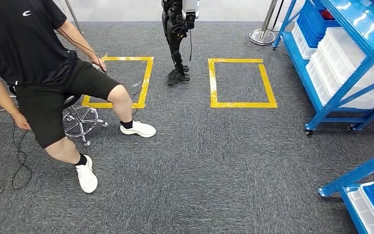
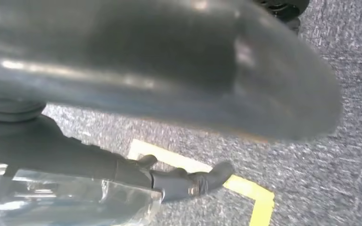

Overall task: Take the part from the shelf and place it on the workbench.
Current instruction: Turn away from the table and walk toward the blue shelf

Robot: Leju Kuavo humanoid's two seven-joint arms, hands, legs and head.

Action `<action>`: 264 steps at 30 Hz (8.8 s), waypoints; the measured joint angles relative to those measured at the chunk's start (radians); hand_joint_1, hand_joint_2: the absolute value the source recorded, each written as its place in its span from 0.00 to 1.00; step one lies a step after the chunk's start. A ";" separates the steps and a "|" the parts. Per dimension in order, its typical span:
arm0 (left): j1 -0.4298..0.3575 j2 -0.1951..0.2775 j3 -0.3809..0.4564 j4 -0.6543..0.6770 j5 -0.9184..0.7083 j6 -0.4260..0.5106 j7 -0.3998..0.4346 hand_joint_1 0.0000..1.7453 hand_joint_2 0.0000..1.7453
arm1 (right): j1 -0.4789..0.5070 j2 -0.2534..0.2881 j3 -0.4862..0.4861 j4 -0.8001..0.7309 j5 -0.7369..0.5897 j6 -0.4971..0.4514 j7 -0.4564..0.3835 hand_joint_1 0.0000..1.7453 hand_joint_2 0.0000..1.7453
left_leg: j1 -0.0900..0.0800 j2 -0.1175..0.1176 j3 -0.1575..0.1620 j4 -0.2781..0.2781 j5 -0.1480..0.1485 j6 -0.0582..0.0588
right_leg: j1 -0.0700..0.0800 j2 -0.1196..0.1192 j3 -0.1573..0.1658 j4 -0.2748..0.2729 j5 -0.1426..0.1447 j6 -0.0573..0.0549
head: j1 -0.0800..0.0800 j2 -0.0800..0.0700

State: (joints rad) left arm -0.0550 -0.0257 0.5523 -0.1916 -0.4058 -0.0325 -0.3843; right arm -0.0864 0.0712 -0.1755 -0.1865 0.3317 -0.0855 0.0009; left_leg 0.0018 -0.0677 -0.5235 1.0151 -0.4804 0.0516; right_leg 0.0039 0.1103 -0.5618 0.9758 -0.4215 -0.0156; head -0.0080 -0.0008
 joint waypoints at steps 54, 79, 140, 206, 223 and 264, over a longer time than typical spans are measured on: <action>-0.012 -0.020 0.001 -0.008 -0.026 0.044 -0.019 0.00 0.00 | 0.001 -0.006 -0.016 0.001 0.034 -0.021 0.008 0.00 0.00 | 0.020 0.088 -0.104 0.197 -0.119 -0.051 | -0.046 -0.102 0.000 0.015 -0.026 0.020 | 0.002 0.000; -0.013 -0.029 0.014 -0.008 -0.036 0.062 -0.021 0.00 0.00 | 0.006 -0.009 -0.017 0.001 0.052 -0.028 0.008 0.00 0.00 | -0.023 0.180 -0.025 -0.012 0.025 0.001 | -0.007 -0.180 0.026 -0.001 -0.050 0.037 | 0.009 0.000; -0.015 -0.039 0.061 -0.008 -0.062 0.097 -0.083 0.00 0.00 | 0.013 0.003 -0.023 0.001 0.166 -0.094 0.025 0.00 0.00 | -0.003 0.063 -0.015 -0.018 0.022 -0.008 | -0.019 -0.081 -0.009 -0.005 0.004 0.030 | 0.014 0.000; -0.016 -0.059 0.118 -0.013 -0.075 0.138 -0.095 0.00 0.00 | 0.013 0.004 -0.014 0.005 0.249 -0.098 0.024 0.00 1.00 | -0.028 0.063 -0.029 -0.074 0.088 0.078 | -0.013 -0.103 -0.013 0.124 -0.122 0.030 | 0.010 0.000; -0.009 -0.071 0.120 -0.013 -0.074 0.146 -0.091 0.00 0.00 | 0.012 -0.007 -0.014 0.005 0.265 -0.092 0.026 0.00 1.00 | 0.013 0.062 -0.175 0.238 -0.084 -0.036 | -0.049 -0.129 0.026 0.026 -0.061 0.022 | 0.003 0.000; -0.002 -0.072 0.138 -0.013 -0.085 0.150 -0.126 0.00 0.00 | 0.011 -0.003 -0.013 0.003 0.285 -0.091 0.026 0.00 0.00 | 0.011 0.070 -0.049 -0.027 0.044 -0.018 | -0.036 -0.139 0.078 0.009 -0.061 0.065 | -0.002 0.000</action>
State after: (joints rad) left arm -0.0572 -0.0980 0.6900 -0.2047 -0.4911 0.1177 -0.5105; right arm -0.0754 0.0683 -0.1888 -0.1831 0.6169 -0.1762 0.0270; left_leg 0.0129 0.0025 -0.5723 0.9882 -0.4362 0.0335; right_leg -0.0319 -0.0288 -0.4838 0.9846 -0.4825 0.0490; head -0.0103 -0.0008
